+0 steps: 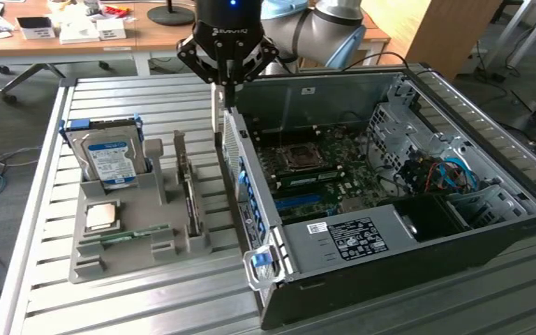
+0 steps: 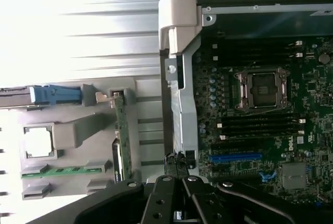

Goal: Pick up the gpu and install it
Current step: 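Reach for the gpu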

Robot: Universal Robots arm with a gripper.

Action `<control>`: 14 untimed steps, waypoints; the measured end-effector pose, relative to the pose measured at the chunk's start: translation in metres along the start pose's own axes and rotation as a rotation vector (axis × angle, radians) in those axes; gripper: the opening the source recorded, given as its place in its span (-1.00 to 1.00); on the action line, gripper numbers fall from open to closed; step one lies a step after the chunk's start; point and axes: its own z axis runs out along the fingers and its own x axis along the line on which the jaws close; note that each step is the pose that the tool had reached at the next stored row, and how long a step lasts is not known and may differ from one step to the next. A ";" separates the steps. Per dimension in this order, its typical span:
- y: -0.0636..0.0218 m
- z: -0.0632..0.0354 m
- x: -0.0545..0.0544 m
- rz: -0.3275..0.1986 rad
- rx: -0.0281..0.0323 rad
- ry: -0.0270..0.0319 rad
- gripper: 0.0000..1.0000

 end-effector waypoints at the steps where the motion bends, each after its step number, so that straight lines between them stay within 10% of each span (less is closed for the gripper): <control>1: -0.0002 0.0000 0.002 0.000 -0.0001 -0.0001 -0.79; 14: -0.0018 -0.0006 0.024 0.000 0.0000 -0.0001 -0.79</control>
